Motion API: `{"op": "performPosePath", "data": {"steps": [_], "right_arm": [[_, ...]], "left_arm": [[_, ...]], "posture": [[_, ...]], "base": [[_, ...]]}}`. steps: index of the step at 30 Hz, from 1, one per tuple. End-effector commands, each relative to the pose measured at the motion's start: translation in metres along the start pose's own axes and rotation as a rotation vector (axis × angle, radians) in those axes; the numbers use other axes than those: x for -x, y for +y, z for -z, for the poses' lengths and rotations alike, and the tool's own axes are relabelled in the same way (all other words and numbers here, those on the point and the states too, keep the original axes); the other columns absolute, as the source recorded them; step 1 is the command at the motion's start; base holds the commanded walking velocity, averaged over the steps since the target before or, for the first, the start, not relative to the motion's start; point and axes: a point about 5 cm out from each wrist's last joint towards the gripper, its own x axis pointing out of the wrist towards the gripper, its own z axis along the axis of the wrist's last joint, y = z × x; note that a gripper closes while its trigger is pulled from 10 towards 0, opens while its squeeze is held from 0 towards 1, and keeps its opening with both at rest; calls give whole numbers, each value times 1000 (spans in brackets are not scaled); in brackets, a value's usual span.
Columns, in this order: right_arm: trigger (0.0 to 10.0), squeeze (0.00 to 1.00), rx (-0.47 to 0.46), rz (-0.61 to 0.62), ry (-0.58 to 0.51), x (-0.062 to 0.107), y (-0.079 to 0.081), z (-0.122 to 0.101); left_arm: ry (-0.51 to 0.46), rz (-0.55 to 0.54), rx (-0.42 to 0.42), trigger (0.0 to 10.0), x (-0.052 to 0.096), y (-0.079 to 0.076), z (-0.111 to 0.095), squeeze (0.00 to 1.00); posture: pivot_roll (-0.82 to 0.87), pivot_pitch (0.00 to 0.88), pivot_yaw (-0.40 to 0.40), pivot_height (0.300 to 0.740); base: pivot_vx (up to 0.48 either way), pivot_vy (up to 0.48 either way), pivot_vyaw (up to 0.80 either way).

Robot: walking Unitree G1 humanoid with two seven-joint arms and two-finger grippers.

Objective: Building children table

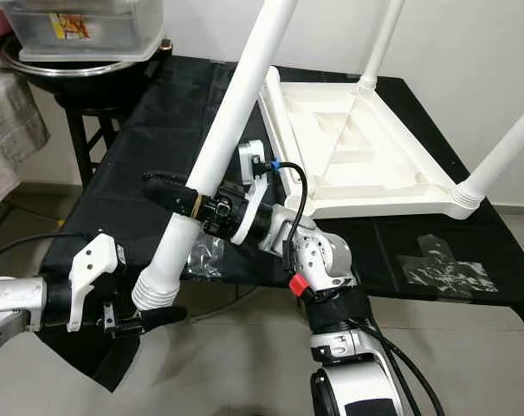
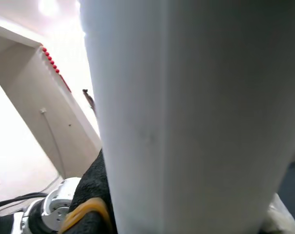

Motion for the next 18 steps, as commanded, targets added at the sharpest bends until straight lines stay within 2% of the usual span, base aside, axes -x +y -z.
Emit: {"op": "performPosePath", "data": {"steps": [1,6,8,9,11,13,14,15,17,18], "right_arm": [[0,0,27,27,-26,6,-4,-10],[0,0,61,45,-46,8,-4,-25],[0,0,67,46,-44,9,-4,-26],[0,0,84,48,-36,12,-4,-29],[0,0,87,48,-34,13,-4,-29],[0,0,193,168,-63,15,-13,-44],[0,0,193,168,-63,15,-13,-44],[0,0,275,292,-82,16,-21,-53],[0,0,358,501,-104,19,-35,-66],[0,0,358,501,-104,19,-35,-66]], "left_arm": [[48,-124,10,10000,10,14,13,0],[114,-254,65,10000,19,21,44,0],[124,-266,77,10000,21,21,49,0],[128,-275,132,10000,24,19,58,0],[127,-275,145,10000,25,19,59,0],[113,-350,144,10000,26,21,62,0],[113,-350,144,10000,26,21,62,0],[73,-389,143,10000,23,20,58,0],[-7,-465,157,10000,18,21,50,0],[-7,-465,157,10000,18,21,50,0]], "posture": [[96,87,-63,740],[87,76,-61,740],[86,76,-59,740],[84,69,-59,740],[84,69,-59,740],[90,60,-59,740],[90,60,-59,740],[88,55,-60,740],[85,47,-54,740],[85,47,-54,740]], "base": [[0,0,0],[0,0,0],[0,0,0],[0,0,0],[0,0,0],[0,0,0],[0,0,0],[0,0,0],[0,0,0],[0,0,0]]}}
